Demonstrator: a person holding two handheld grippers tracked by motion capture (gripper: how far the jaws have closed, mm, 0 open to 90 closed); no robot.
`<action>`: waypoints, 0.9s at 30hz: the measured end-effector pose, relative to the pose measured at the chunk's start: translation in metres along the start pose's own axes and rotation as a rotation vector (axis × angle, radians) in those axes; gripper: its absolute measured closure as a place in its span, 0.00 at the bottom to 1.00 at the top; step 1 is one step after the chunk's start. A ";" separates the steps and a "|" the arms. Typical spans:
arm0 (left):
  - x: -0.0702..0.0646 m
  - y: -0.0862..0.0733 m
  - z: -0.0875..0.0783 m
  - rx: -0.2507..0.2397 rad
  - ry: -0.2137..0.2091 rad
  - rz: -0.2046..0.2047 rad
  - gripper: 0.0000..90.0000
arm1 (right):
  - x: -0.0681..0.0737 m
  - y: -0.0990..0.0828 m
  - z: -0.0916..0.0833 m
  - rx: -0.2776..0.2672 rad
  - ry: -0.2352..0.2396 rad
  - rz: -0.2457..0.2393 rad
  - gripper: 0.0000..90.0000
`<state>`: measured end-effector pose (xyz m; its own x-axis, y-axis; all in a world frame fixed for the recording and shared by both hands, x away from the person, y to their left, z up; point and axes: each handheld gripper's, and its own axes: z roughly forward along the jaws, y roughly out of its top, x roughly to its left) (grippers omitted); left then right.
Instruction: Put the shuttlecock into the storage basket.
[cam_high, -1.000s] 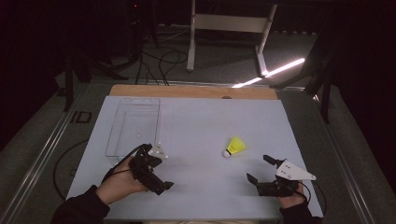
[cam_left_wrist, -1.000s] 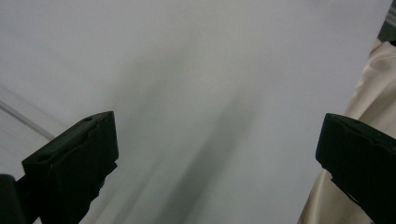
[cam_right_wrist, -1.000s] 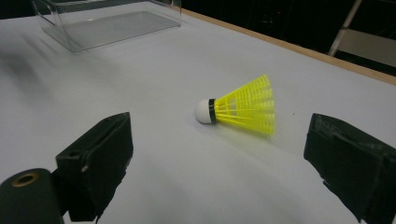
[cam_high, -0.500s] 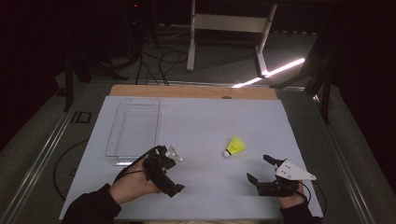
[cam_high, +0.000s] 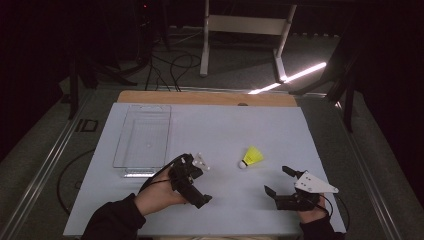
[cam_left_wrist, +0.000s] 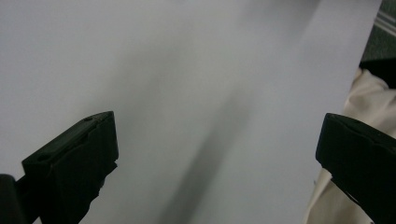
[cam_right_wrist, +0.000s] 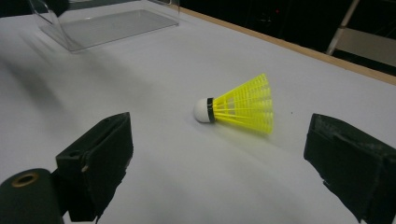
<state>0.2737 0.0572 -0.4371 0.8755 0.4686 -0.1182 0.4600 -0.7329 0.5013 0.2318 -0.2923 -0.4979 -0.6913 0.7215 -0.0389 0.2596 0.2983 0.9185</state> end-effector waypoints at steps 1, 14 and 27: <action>0.000 0.002 0.001 -0.004 -0.007 -0.003 0.00 | 0.000 0.000 0.000 -0.002 0.002 0.000 0.09; -0.002 0.029 0.025 -0.050 -0.025 -0.010 0.00 | 0.000 0.000 0.000 0.006 0.004 0.010 0.09; 0.000 0.055 0.044 -0.121 0.006 -0.023 0.00 | -0.001 0.000 -0.001 -0.006 0.003 0.012 0.09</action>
<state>0.3052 -0.0044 -0.4471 0.8638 0.4877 -0.1262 0.4584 -0.6570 0.5985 0.2318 -0.2943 -0.4976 -0.6904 0.7229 -0.0267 0.2640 0.2861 0.9211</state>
